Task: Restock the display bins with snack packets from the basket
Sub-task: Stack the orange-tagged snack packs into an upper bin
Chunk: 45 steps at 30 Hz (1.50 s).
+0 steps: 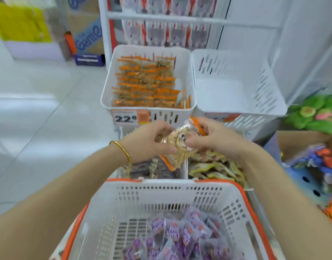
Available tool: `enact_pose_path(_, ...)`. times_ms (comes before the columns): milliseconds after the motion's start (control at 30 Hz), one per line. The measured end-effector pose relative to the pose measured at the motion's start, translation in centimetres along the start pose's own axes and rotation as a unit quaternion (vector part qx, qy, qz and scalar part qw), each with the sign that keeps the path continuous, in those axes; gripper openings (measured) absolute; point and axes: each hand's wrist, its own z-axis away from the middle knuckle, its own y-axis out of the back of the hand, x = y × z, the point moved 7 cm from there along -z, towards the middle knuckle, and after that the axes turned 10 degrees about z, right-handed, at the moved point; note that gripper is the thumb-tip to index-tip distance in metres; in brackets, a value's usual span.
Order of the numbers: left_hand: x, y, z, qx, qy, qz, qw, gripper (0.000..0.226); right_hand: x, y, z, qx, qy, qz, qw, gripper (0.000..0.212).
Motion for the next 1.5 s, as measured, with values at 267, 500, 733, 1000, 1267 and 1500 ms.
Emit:
enact_pose_path(267,1.6,5.3,-12.6,0.095,-0.071,-0.256,0.959,0.048,-4.1,11.6,-9.1,0.388,0.02,0.132,0.912,0.032)
enact_pose_path(500,-1.9,3.4,-15.7,-0.018,-0.029,-0.381,0.924,0.055,-4.3,9.6,-16.0,0.401,-0.024,0.431,0.808,0.036)
enact_pose_path(733,-2.4,3.9,-15.0,-0.004,-0.01,-0.383,0.924,0.059,-3.4,7.0,-18.8,0.253,-0.092,0.64,0.719,0.018)
enact_pose_path(1000,-2.3,4.0,-14.5,0.002,-0.014,-0.36,0.933,0.058,-3.8,10.1,-17.8,0.245,-0.027,0.572,0.782,0.033)
enact_pose_path(1267,-2.0,3.9,-14.3,0.002,-0.008,-0.362,0.932,0.057,-1.6,7.8,-17.7,0.114,0.0,0.637,0.762,0.04)
enact_pose_path(1500,2.3,4.1,-3.3,0.115,-0.145,-0.261,0.948,0.057,-4.3,5.4,-3.7,0.26,0.096,0.273,0.921,0.055)
